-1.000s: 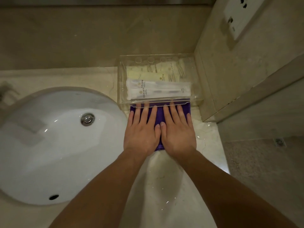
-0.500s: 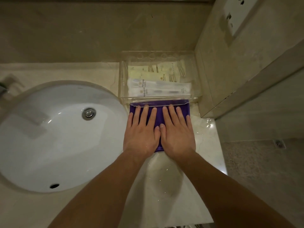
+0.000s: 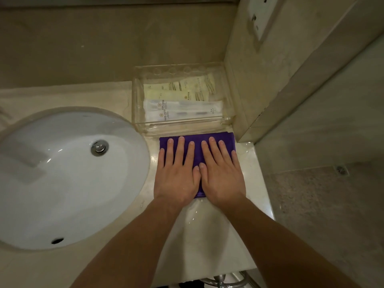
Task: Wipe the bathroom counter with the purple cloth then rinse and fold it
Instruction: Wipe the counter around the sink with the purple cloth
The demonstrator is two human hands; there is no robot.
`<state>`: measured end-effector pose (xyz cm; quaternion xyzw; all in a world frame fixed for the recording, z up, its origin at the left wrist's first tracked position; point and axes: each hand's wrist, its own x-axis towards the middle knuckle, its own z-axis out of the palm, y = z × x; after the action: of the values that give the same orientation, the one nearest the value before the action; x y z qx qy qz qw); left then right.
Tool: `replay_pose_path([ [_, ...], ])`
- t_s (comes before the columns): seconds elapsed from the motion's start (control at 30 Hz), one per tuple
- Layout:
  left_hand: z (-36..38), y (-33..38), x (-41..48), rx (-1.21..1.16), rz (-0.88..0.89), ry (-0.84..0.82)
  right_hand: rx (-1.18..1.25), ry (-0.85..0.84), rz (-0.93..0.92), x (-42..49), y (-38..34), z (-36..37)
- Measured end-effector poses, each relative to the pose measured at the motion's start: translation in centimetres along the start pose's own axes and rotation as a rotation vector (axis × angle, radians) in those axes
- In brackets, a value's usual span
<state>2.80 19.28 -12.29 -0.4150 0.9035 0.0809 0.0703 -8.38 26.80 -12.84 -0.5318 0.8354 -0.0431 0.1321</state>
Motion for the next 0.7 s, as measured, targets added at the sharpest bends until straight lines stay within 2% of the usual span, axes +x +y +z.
replay_pose_path([
  [0.7,1.1,7.2,0.2,0.000,0.146,-0.009,0.040,0.069,0.138,-3.8,6.6,0.0],
])
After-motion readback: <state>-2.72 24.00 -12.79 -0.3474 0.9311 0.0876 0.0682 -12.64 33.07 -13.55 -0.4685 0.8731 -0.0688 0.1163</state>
